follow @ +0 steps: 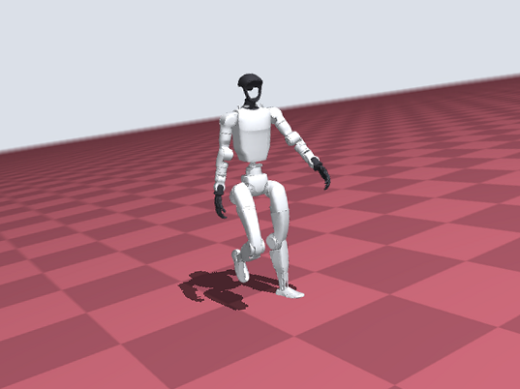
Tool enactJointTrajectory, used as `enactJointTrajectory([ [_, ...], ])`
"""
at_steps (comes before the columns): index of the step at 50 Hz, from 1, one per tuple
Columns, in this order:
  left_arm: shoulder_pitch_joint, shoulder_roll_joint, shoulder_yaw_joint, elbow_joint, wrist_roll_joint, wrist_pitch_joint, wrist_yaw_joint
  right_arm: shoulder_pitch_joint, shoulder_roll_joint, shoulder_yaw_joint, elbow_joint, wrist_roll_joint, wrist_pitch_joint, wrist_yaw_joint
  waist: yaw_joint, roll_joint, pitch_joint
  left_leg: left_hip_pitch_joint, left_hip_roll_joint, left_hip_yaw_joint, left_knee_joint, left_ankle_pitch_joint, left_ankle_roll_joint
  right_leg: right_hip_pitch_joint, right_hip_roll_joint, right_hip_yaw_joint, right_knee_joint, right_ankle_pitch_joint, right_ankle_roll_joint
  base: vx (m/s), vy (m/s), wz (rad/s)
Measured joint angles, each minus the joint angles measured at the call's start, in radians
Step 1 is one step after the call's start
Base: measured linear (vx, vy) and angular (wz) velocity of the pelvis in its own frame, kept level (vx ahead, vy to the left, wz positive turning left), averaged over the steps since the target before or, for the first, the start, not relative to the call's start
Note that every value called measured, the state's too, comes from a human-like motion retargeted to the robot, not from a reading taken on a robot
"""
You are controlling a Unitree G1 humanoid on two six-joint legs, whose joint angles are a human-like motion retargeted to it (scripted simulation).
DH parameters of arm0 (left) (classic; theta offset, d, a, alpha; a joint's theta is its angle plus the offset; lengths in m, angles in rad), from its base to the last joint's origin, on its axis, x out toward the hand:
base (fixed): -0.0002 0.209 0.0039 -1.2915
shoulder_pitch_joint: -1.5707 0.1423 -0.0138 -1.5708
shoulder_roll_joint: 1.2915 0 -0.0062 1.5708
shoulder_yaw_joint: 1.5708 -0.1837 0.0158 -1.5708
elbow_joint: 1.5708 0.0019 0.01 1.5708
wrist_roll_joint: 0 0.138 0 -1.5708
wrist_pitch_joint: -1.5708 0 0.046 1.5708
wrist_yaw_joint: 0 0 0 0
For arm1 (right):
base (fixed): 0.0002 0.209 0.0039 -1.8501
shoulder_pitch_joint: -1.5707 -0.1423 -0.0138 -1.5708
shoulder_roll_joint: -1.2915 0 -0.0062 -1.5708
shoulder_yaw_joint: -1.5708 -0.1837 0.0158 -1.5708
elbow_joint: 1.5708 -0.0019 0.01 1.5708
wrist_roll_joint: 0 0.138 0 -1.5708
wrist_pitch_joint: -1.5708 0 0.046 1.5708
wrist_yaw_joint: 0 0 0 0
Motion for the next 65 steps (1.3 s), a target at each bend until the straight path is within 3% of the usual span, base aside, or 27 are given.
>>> enactJointTrajectory([
  [3,-0.172,0.061,0.001,-0.086,-0.050,0.010,0.009,0.109,-0.046,-0.036,0.016,-0.048,0.021,0.048,-0.090,0.037,0.009,0.015,0.010,-0.043,0.000,-0.025,0.037,-0.258,-0.024,-0.036,0.289,-0.029,0.000,0.45,0.07,0.66],
  [6,-0.298,0.109,-0.040,-0.159,-0.127,-0.010,0.029,0.198,-0.078,-0.042,0.010,0.009,0.005,0.084,-0.152,0.073,0.030,0.055,0.025,-0.069,0.000,-0.049,0.076,-0.436,-0.046,-0.063,0.430,-0.097,-0.013,0.49,0.04,0.47],
  [10,-0.419,0.137,-0.071,-0.207,-0.143,-0.023,0.040,0.269,-0.088,-0.028,0.009,0.043,-0.002,0.119,-0.194,0.091,0.055,0.126,0.029,-0.086,0.000,-0.073,0.087,-0.558,-0.076,-0.067,0.426,-0.174,-0.043,0.53,0.00,0.30],
  [13,-0.455,0.120,-0.076,-0.215,-0.111,-0.009,0.020,0.272,-0.079,-0.024,0.018,0.009,0.011,0.141,-0.206,0.085,0.048,0.168,0.017,-0.099,0.000,-0.101,0.088,-0.562,-0.109,-0.062,0.278,-0.195,-0.053,0.54,-0.04,0.29],
  [17,-0.398,0.053,-0.062,-0.234,-0.095,-0.009,-0.031,0.207,-0.067,-0.032,0.017,0.008,0.011,0.143,-0.195,0.090,0.006,0.190,0.006,-0.106,0.000,-0.137,0.086,-0.451,-0.127,-0.080,-0.150,-0.202,-0.048,0.53,-0.07,0.18],
  [20,-0.270,-0.025,-0.056,-0.257,-0.117,-0.040,-0.071,0.117,-0.069,-0.047,0.015,0.044,-0.015,0.103,-0.197,0.108,-0.022,0.206,0.001,-0.133,0.000,-0.150,0.080,-0.204,-0.154,-0.167,-0.717,-0.210,-0.026,0.61,-0.08,0.65],
  [22,-0.165,-0.085,-0.063,-0.247,-0.145,-0.054,-0.060,0.040,-0.074,-0.073,0.018,0.069,-0.011,0.043,-0.216,0.092,0.022,0.290,-0.018,-0.188,0.010,-0.152,0.083,0.136,-0.139,-0.247,-1.284,-0.081,0.037,0.81,-0.15,1.24],
  [23,-0.119,-0.110,-0.066,-0.228,-0.155,-0.047,-0.030,-0.008,-0.072,-0.098,0.021,0.046,0.017,0.002,-0.217,0.055,0.075,0.363,-0.046,-0.221,0.030,-0.157,0.092,0.348,-0.128,-0.272,-1.590,0.076,0.091,0.88,-0.25,0.43],
  [25,0.005,-0.141,-0.081,-0.158,-0.049,-0.079,-0.046,-0.089,-0.054,-0.115,0.024,-0.027,0.012,-0.018,-0.108,-0.018,0.095,0.431,-0.121,-0.194,0.083,-0.139,0.132,0.465,-0.149,-0.222,-1.738,0.264,0.202,0.83,-0.35,-1.51],
  [27,0.156,-0.151,-0.081,-0.058,0.094,-0.090,-0.072,-0.190,-0.030,-0.032,0.017,0.044,-0.017,-0.027,0.049,-0.057,0.110,0.417,-0.151,-0.093,0.249,-0.097,0.147,0.521,-0.127,-0.118,-1.764,0.283,0.240,0.70,-0.40,-3.05],
  [29,0.327,-0.154,-0.057,0.036,0.103,-0.055,-0.154,-0.311,-0.017,0.053,0.008,0.078,-0.011,-0.041,0.127,-0.100,0.110,0.223,-0.144,-0.033,0.695,-0.163,0.125,0.550,-0.160,-0.053,-1.762,0.236,0.218,0.53,-0.17,-1.74],
  [31,0.502,-0.150,-0.016,0.106,-0.004,-0.044,-0.190,-0.445,-0.019,0.066,-0.029,0.079,-0.033,-0.108,0.120,-0.120,0.055,-0.123,-0.085,-0.050,1.274,-0.312,0.152,0.514,-0.177,-0.040,-1.766,0.204,0.163,0.41,-0.02,-0.15],
  [33,0.654,-0.139,0.040,0.163,-0.076,-0.034,-0.168,-0.576,-0.026,0.041,-0.090,0.071,-0.049,-0.171,0.137,-0.136,0.037,-0.365,-0.041,-0.050,1.672,-0.433,0.191,0.498,-0.181,-0.015,-1.766,0.182,0.140,0.46,-0.01,-0.39],
  [36,0.847,-0.115,0.083,0.183,-0.134,-0.045,-0.167,-0.758,-0.034,0.056,-0.165,0.115,-0.093,-0.237,0.188,-0.171,0.038,-0.616,0.024,-0.014,2.038,-0.519,0.235,0.498,-0.194,0.032,-1.765,0.152,0.123,0.49,-0.01,-0.64],
  [40,1.049,-0.085,0.055,0.126,-0.216,-0.064,-0.234,-0.950,-0.064,0.179,-0.182,0.180,-0.133,-0.293,0.268,-0.195,0.056,-0.827,0.125,0.035,2.225,-0.548,0.289,0.541,-0.189,0.078,-1.766,0.125,0.092,0.52,0.04,-0.53],
  [44,1.157,-0.077,0.010,0.113,-0.203,-0.054,-0.290,-1.038,-0.084,0.224,-0.169,0.165,-0.128,-0.297,0.310,-0.192,0.056,-0.904,0.178,0.065,2.114,-0.531,0.301,0.615,-0.182,0.086,-1.766,0.089,0.085,0.55,0.09,-0.23],
  [48,1.134,-0.087,0.007,0.133,-0.160,-0.028,-0.288,-1.025,-0.074,0.185,-0.172,0.167,-0.125,-0.299,0.315,-0.188,0.041,-0.847,0.181,0.117,1.753,-0.495,0.287,0.677,-0.176,0.073,-1.766,0.051,0.082,0.55,0.13,0.02],
  [50,1.074,-0.092,0.029,0.135,-0.161,-0.011,-0.271,-0.979,-0.056,0.165,-0.172,0.150,-0.114,-0.289,0.309,-0.192,0.034,-0.740,0.158,0.182,1.442,-0.470,0.271,0.695,-0.179,0.065,-1.749,0.030,0.086,0.57,0.16,0.07],
  [52,0.971,-0.090,0.069,0.135,-0.175,0.001,-0.214,-0.913,-0.033,0.148,-0.167,0.115,-0.094,-0.270,0.323,-0.203,0.065,-0.515,0.074,0.298,0.953,-0.403,0.223,0.730,-0.198,0.069,-1.711,0.007,0.106,0.66,0.20,-0.38],
  [53,0.911,-0.088,0.096,0.135,-0.187,-0.012,-0.155,-0.874,-0.021,0.142,-0.166,0.110,-0.099,-0.265,0.341,-0.198,0.100,-0.357,0.007,0.363,0.640,-0.332,0.195,0.768,-0.205,0.078,-1.693,-0.005,0.121,0.73,0.26,-0.69],
  [55,0.795,-0.089,0.168,0.143,-0.172,-0.086,-0.017,-0.771,0.005,0.144,-0.168,0.177,-0.169,-0.250,0.343,-0.127,0.139,-0.094,-0.065,0.438,0.137,-0.138,0.164,0.861,-0.145,0.093,-1.666,-0.026,0.127,0.77,0.32,-0.39],
  [56,0.747,-0.099,0.174,0.132,-0.277,-0.097,-0.009,-0.705,0.009,0.111,-0.156,0.105,-0.146,-0.252,0.313,-0.091,0.135,-0.044,-0.061,0.434,0.055,-0.059,0.139,0.883,-0.111,0.086,-1.637,-0.029,0.110,0.74,0.34,0.58],
  [57,0.698,-0.105,0.185,0.129,-0.323,-0.099,-0.008,-0.632,0.015,0.089,-0.146,0.056,-0.129,-0.239,0.270,-0.061,0.129,-0.009,-0.050,0.421,0.011,-0.007,0.100,0.887,-0.081,0.063,-1.565,-0.031,0.098,0.70,0.32,1.60],
  [59,0.590,-0.109,0.209,0.140,-0.221,-0.069,-0.025,-0.463,0.020,0.077,-0.128,0.056,-0.113,-0.164,0.145,-0.017,0.115,0.021,-0.016,0.348,0.036,0.007,0.004,0.820,-0.046,-0.018,-1.290,0.001,0.075,0.62,0.32,2.13],
  [60,0.529,-0.113,0.205,0.135,-0.214,-0.055,-0.027,-0.381,0.014,0.061,-0.113,0.058,-0.100,-0.134,0.096,0.003,0.111,0.050,-0.018,0.304,0.004,0.027,-0.008,0.788,-0.035,-0.031,-1.190,0.049,0.048,0.53,0.28,2.07],
  [62,0.367,-0.090,0.184,0.114,-0.169,-0.038,-0.005,-0.228,0.007,0.036,-0.079,0.034,-0.066,-0.099,0.009,0.007,0.086,0.035,-0.015,0.217,0.000,0.012,-0.030,0.516,-0.083,-0.087,-0.687,0.119,0.092,0.46,0.19,1.92],
  [65,0.119,-0.047,0.159,0.036,-0.128,0.040,0.028,-0.027,-0.011,-0.007,-0.008,0.030,0.023,-0.060,-0.063,0.004,0.077,0.037,-0.039,0.140,0.000,-0.019,-0.032,0.196,-0.123,-0.025,-0.179,0.087,0.041,0.46,0.15,1.48],
])
